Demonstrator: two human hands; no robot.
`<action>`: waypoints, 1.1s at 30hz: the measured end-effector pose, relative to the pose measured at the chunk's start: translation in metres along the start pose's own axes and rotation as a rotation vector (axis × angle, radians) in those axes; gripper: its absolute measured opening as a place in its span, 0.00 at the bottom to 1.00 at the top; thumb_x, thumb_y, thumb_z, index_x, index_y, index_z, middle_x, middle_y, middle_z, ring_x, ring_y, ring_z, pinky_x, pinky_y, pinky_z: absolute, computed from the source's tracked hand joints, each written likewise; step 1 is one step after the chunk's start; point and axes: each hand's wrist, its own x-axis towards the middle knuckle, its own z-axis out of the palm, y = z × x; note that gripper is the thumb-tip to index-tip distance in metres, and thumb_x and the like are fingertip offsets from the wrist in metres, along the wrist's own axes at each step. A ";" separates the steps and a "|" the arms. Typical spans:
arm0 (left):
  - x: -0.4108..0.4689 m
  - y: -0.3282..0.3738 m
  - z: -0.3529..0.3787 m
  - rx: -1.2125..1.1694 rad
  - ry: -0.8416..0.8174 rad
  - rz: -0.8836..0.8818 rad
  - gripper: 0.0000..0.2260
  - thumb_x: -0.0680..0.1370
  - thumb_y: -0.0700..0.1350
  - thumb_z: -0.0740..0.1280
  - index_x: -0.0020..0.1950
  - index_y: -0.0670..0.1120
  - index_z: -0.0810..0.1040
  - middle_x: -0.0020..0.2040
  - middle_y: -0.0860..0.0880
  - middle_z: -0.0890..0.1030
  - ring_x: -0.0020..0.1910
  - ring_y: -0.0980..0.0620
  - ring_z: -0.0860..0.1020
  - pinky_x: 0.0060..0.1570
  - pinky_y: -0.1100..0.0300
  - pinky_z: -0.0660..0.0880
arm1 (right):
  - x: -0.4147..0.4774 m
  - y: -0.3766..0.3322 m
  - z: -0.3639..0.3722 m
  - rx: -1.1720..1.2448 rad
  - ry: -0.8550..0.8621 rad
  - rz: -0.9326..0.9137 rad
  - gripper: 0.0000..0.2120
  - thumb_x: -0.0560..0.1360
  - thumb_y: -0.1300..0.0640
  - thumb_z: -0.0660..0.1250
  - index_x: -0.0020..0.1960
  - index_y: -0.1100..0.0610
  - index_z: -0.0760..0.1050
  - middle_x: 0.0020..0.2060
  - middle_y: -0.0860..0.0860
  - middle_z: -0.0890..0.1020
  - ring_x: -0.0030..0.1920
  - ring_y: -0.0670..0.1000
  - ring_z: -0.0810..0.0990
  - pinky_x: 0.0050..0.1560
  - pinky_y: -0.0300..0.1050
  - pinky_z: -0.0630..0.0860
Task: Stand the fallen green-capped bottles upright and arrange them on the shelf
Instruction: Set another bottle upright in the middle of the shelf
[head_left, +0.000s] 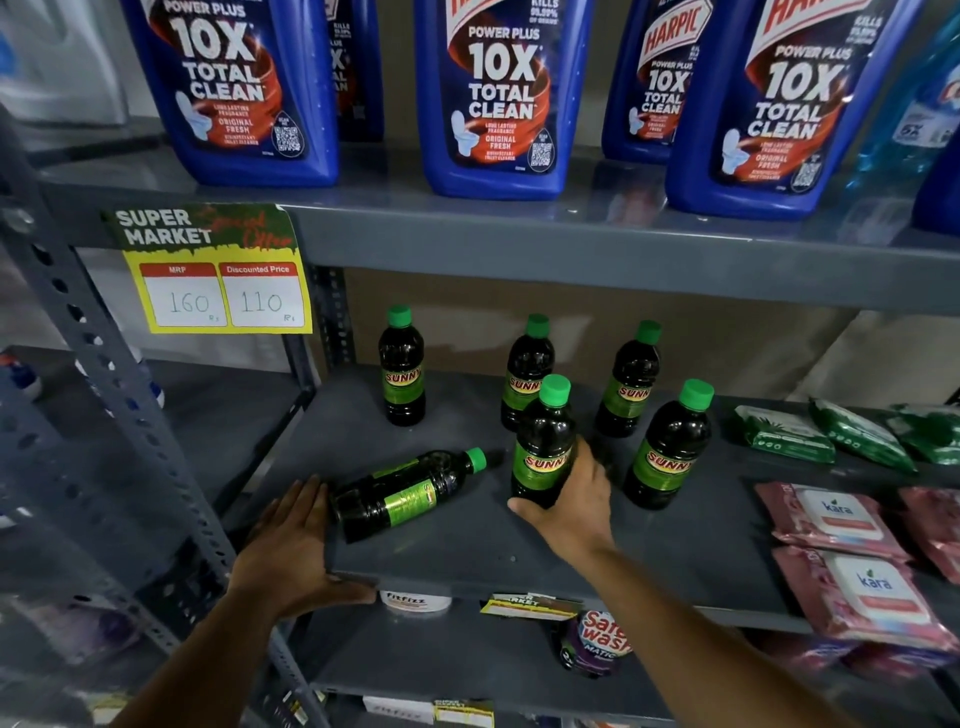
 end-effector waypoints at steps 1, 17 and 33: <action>0.000 0.000 0.000 0.004 0.009 -0.002 0.68 0.50 0.86 0.51 0.75 0.41 0.39 0.78 0.46 0.41 0.75 0.49 0.39 0.73 0.52 0.41 | -0.007 -0.002 -0.001 -0.005 0.064 -0.005 0.52 0.60 0.41 0.79 0.74 0.55 0.56 0.67 0.57 0.68 0.70 0.59 0.65 0.70 0.60 0.64; -0.002 0.000 0.003 -0.013 0.075 0.013 0.68 0.50 0.86 0.52 0.76 0.41 0.42 0.78 0.44 0.46 0.76 0.48 0.44 0.73 0.50 0.44 | -0.017 -0.103 0.084 0.764 -0.314 0.607 0.25 0.60 0.36 0.77 0.44 0.51 0.72 0.43 0.50 0.81 0.49 0.56 0.82 0.43 0.52 0.80; 0.002 -0.006 0.014 -0.114 0.201 0.014 0.50 0.68 0.76 0.38 0.76 0.41 0.54 0.77 0.43 0.57 0.75 0.47 0.52 0.73 0.50 0.50 | -0.006 -0.140 0.065 0.479 -0.103 -0.052 0.33 0.67 0.59 0.76 0.68 0.53 0.68 0.59 0.52 0.70 0.57 0.48 0.70 0.65 0.36 0.62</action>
